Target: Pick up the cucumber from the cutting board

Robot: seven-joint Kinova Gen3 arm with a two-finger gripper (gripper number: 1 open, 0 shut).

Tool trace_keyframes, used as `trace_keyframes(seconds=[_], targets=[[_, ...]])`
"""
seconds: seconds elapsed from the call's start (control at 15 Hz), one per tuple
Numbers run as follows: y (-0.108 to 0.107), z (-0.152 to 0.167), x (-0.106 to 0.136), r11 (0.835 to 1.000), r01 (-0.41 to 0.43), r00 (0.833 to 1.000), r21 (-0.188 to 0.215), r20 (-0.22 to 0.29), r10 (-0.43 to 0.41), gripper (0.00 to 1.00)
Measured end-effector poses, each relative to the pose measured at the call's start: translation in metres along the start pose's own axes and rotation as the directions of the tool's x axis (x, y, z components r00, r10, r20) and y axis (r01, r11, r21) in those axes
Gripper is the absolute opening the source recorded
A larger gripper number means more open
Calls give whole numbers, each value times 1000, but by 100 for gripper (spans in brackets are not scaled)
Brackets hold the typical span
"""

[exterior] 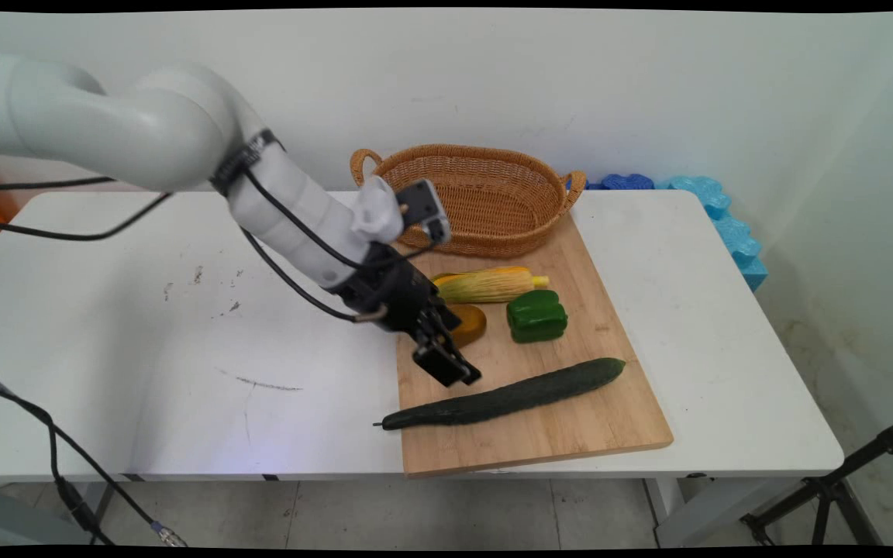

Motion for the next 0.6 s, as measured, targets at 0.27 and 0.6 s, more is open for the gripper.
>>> trace_keyframes(seconds=[0.27, 0.6], targets=[[5, 26, 3, 1000, -1, 1000, -3, -1, 1, 100], [8, 63, 6, 1000, -10, 1000, 0, 2, 10, 100]])
